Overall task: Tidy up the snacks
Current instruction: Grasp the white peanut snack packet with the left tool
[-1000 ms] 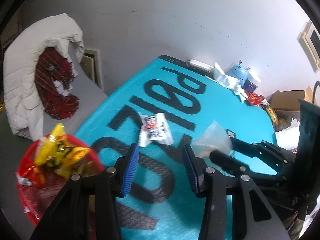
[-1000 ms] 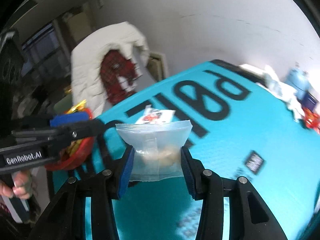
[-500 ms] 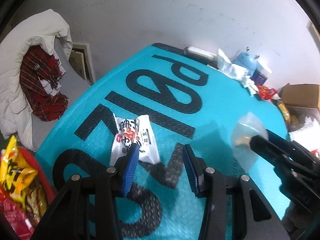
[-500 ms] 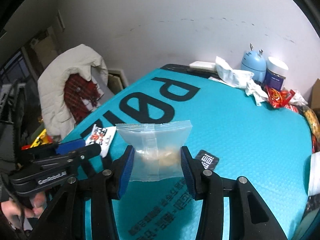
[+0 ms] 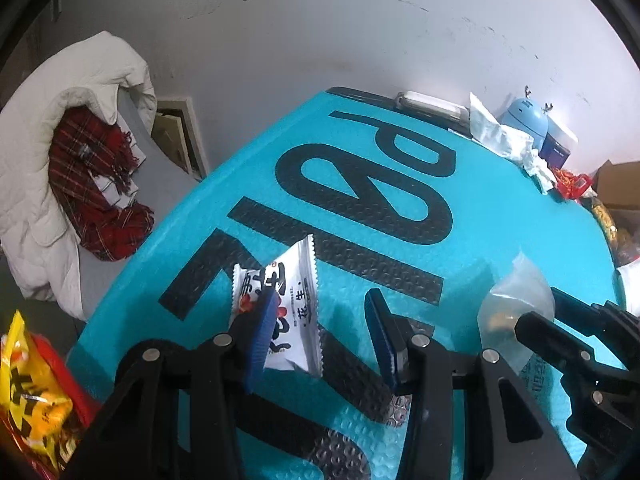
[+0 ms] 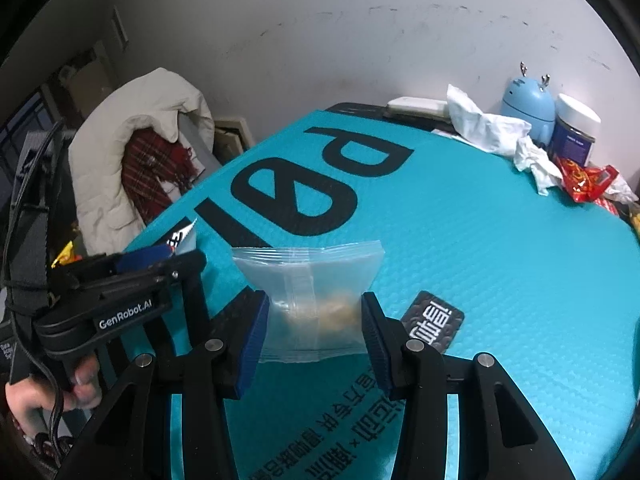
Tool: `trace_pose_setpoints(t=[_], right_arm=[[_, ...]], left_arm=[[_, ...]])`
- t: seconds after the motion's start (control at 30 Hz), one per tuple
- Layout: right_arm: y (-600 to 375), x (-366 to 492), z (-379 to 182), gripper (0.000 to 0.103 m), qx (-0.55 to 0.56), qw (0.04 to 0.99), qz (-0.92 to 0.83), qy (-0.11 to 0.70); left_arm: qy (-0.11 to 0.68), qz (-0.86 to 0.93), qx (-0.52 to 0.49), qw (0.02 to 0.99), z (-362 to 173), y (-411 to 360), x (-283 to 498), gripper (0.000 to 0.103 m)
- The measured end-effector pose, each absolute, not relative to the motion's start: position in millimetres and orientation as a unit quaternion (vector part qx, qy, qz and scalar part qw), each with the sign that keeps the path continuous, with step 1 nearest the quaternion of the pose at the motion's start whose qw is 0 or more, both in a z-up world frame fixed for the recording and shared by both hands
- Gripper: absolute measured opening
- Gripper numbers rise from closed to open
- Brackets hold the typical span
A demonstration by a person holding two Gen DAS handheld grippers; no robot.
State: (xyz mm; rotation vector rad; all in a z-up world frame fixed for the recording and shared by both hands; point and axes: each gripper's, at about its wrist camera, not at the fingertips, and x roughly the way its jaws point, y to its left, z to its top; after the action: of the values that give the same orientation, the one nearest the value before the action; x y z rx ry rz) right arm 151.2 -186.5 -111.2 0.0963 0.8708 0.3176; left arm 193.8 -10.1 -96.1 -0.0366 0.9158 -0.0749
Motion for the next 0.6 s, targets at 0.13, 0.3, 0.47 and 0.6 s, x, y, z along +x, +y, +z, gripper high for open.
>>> trace_pose_setpoints(t=[0.13, 0.3, 0.47, 0.6], right_arm=[[-187, 151, -112, 0.046, 0.050, 0.893, 0.154, 0.420], [-188, 150, -110, 0.046, 0.054, 0.895, 0.158, 0.414], [-184, 152, -111, 0.046, 0.052, 0.892, 0.164, 0.417], [-179, 153, -114, 0.046, 0.047, 0.889, 0.168, 0.422]], left_arm=[[0.435, -0.037, -0.030, 0.899, -92, -6, 190, 0.044], [0.411, -0.034, -0.046, 0.910, -84, 1, 184, 0.044], [0.438, -0.022, -0.036, 0.898, -97, 3, 197, 0.044], [0.470, -0.041, -0.041, 0.881, -110, 6, 206, 0.045]])
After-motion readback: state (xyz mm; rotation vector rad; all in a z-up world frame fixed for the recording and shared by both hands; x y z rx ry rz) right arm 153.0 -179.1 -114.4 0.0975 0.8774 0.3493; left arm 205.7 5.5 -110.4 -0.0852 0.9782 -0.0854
